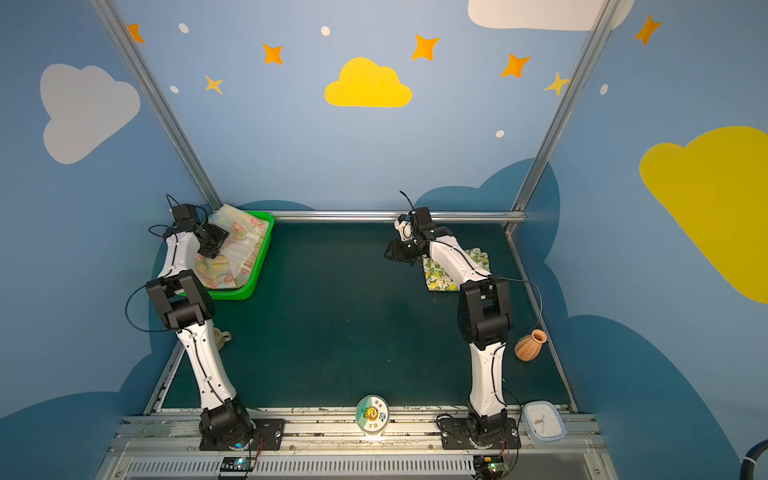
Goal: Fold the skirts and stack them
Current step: 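Release the skirt with the right gripper while the left gripper reaches into the green basket, then grasp the floral skirt in the basket with the left gripper and lift it up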
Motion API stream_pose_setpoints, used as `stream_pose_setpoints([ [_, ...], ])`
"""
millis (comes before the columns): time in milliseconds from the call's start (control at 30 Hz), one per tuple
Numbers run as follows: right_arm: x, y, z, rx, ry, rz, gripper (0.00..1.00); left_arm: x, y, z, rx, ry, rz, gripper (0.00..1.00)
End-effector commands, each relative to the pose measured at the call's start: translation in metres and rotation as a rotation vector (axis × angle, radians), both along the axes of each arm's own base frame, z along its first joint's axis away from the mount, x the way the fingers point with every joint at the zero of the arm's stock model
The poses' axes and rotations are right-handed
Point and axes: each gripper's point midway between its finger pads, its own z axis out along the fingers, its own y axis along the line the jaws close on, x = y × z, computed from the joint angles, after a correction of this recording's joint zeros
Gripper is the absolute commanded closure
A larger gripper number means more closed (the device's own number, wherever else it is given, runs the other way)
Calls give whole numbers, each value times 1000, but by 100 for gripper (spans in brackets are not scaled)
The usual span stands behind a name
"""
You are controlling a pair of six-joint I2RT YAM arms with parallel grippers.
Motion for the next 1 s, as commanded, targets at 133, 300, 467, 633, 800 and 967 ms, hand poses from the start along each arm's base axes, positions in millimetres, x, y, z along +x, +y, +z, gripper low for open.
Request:
stream_pose_setpoints([
  [133,2,4,0,4,23,4,56,-25,10,5,22,45,28,35],
  [300,0,7,0,7,26,8,56,-36,9,17,20,13,42,34],
  [467,-4,10,-2,8,29,17,56,-39,12,10,4,23,44,34],
  [633,-3,10,-1,-1,25,17,56,-28,13,4,-22,-15,35,34],
  [800,1,11,-1,-5,23,15,56,-14,19,0,-29,-36,32,34],
  [967,6,15,-3,-2,34,18,56,-4,23,-10,-35,-31,30,34],
])
